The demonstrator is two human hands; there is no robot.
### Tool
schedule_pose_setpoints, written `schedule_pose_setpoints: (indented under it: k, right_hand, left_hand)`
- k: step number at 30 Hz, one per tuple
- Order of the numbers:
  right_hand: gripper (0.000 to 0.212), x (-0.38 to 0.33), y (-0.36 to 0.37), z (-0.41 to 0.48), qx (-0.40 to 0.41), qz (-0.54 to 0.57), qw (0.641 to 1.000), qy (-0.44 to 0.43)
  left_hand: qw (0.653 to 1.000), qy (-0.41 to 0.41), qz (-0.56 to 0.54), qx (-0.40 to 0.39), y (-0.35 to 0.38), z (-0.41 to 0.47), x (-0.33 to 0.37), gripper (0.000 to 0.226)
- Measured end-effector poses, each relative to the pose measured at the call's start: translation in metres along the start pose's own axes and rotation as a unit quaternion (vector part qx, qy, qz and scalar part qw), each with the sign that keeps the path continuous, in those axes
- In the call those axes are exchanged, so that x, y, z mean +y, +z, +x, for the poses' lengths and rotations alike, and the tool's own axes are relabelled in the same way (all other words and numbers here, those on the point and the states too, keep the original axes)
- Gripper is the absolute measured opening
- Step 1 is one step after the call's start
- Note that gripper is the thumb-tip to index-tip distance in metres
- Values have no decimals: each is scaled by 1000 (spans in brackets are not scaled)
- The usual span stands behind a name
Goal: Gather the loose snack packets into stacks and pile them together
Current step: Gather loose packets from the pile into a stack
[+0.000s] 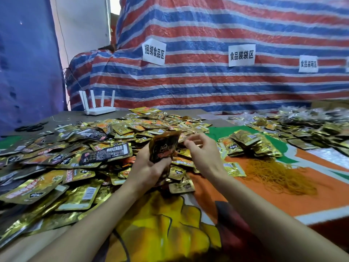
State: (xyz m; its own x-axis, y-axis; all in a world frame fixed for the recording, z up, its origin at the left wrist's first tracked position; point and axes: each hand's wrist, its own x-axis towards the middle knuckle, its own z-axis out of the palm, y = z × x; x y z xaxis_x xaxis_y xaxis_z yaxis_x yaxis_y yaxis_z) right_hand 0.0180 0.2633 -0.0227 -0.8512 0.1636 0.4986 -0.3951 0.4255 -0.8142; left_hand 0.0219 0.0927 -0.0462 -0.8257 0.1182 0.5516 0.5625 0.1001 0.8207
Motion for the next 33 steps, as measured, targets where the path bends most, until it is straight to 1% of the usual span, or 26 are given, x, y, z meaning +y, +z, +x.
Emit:
schedule_pose_setpoints:
  k: [1, 2, 3, 4, 6, 8, 9, 13, 18, 19, 21, 22, 23, 24, 25, 26, 27, 28, 29, 30, 31, 33]
  right_hand:
    - [10, 5, -16, 1, -28, -84, 996, -1]
    - [7, 10, -34, 2, -63, -162, 985, 9]
    - [5, 14, -55, 3, -99, -237, 966, 31]
    - [5, 17, -76, 6, -129, -309, 940, 63]
    - [3, 20, -118, 10, -171, -431, 877, 126]
    - [9, 20, -150, 9, -193, -501, 828, 162]
    - [12, 21, -161, 7, -198, -518, 814, 173]
    - [15, 26, -173, -4, -232, -530, 787, 215]
    - [24, 30, -172, -8, -225, -550, 777, 209]
    - [25, 29, -171, -9, -226, -559, 771, 207]
    - [25, 26, -172, -9, -227, -577, 756, 209]
    - [25, 24, -173, -7, -212, -585, 757, 200]
    - [23, 22, -174, -5, -181, -590, 766, 179]
    - [19, 20, -173, -1, -134, -591, 782, 149]
    - [14, 18, -171, 2, -81, -575, 806, 113]
    - [13, 14, -165, 5, -40, -535, 840, 75]
    - [13, 10, -155, 8, -23, -473, 880, 41]
    - [14, 5, -143, 9, -27, -394, 919, 15]
    - [12, -2, -128, 10, -44, -314, 948, 0]
    - [11, -8, -112, 11, -66, -244, 968, -3]
    - [11, -13, -95, 12, -89, -187, 978, 0]
    - [10, -16, -64, 16, -137, -102, 985, 16]
  left_hand:
    - [1000, -4, -1, -7, -1, -1, -1, 24]
    - [1000, -7, 0, -16, -2, -2, -2, 26]
    - [1000, -9, -1, -23, -3, -3, -2, 28]
    - [1000, -10, -6, -26, -3, -3, -1, 31]
    - [999, -12, -10, -29, -2, -4, 2, 38]
    - [999, -11, -8, -33, -2, -2, 1, 33]
    - [999, -12, -7, -34, -2, -2, 1, 31]
    - [999, -7, 2, -37, -1, -2, 2, 34]
    - [999, -4, -14, -44, -1, -3, 4, 44]
    - [999, -7, -21, -43, -1, -2, 2, 42]
    - [999, -23, -39, -29, -2, 0, -1, 31]
    - [997, -37, -57, -25, -2, 1, -1, 28]
    - [994, -56, -85, -25, -3, 2, -1, 27]
    - [989, -80, -119, -25, -3, 3, 0, 27]
    - [983, -104, -151, -23, -5, 4, 1, 27]
    - [977, -124, -174, -19, -6, 6, 2, 26]
    - [972, -139, -187, -19, -7, 8, 3, 26]
    - [968, -151, -197, -21, -7, 8, 3, 23]
    - [964, -165, -208, -24, -9, 9, 4, 16]
    - [957, -184, -221, -24, -11, 8, 5, 11]
    - [951, -203, -233, -23, -14, 8, 5, 17]
    - [937, -241, -249, -36, -20, 10, 5, 42]
